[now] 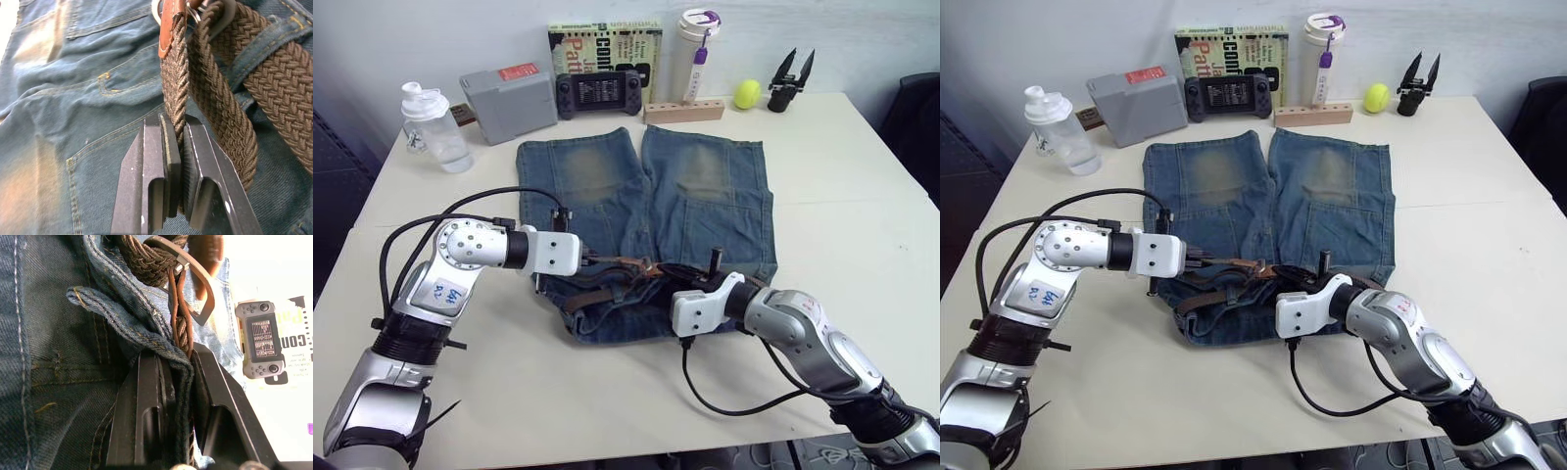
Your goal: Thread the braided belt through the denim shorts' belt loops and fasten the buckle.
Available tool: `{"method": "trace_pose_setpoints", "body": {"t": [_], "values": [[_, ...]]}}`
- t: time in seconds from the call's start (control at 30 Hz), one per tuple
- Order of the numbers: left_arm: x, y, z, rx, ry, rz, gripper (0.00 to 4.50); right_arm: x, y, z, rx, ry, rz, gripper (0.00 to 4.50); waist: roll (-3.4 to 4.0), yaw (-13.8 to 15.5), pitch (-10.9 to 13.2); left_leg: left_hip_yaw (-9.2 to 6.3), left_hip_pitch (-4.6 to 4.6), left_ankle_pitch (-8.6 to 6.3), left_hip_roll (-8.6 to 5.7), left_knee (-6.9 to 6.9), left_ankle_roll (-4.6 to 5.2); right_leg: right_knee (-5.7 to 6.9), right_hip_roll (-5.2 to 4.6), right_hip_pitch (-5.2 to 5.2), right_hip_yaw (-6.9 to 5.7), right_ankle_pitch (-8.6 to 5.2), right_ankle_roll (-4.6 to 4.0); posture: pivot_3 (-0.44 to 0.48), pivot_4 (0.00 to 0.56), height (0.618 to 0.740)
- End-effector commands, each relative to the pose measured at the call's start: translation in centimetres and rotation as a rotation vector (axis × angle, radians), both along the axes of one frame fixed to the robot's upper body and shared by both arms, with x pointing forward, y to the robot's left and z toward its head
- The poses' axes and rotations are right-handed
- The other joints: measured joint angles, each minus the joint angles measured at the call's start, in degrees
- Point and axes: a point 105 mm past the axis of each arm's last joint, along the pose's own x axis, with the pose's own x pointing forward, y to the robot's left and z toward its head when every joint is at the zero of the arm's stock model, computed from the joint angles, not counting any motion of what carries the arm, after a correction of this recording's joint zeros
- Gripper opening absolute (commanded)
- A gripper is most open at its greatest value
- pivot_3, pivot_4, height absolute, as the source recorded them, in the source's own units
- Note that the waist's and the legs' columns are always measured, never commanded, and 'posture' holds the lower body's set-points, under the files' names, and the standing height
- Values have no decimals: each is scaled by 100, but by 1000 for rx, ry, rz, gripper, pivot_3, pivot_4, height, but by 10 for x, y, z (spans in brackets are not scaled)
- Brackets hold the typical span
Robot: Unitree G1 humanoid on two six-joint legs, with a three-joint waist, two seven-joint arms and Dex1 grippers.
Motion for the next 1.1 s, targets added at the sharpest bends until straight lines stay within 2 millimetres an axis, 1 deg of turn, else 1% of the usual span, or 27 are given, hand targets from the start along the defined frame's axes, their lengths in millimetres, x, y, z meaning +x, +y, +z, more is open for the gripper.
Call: {"method": "trace_pose_setpoints", "body": {"t": [0.03, 0.2, 0.57, 0.67, 0.83, 1.0, 1.1], "values": [[1, 1, 6, 55, -48, -34, 0, -2, 4, 17, 29, -67, 26, 137, 0, 0, 0, 0, -1, 0, 0, 0, 0, 0, 0, 0, 0, 0, 0, 0, 150, 731], [6, 4, 4, 120, -80, -51, 0, -3, 5, 17, 27, -67, 31, 137, 0, 2, 0, 0, -1, 0, 0, 1, 0, 0, 0, 0, 0, 0, 0, 0, 150, 731], [17, -27, 19, 138, -213, -144, 0, -6, 9, 15, 18, -52, 57, 137, -1, 2, 0, 0, -2, 0, -1, 3, 0, 3, 0, -1, -1, 0, 0, 0, 150, 731], [14, -34, 19, 155, -244, -198, 0, -6, 10, 15, 26, -49, 55, 137, -1, 2, 0, 0, -2, 0, -1, 3, 0, 4, 0, -1, -2, 0, 0, 0, 150, 731], [16, -28, 16, 201, -265, -215, 0, -6, 10, 15, 30, -44, 50, 137, -1, 3, 0, 0, -2, 0, -2, 3, 1, 4, 0, -1, -1, 0, 0, 0, 150, 731], [18, -21, 19, 212, -269, -211, 0, -4, 9, 16, 32, -48, 40, 137, -1, 1, 0, 0, -2, 0, -1, 5, 1, 5, 0, -1, -2, 0, 0, 0, 150, 731], [17, -21, 20, 205, -262, -217, 0, -3, 9, 16, 35, -46, 36, 137, -1, 0, 0, 0, -2, 0, -1, 4, 1, 5, 0, -1, -2, 0, 0, 0, 150, 731]]}}
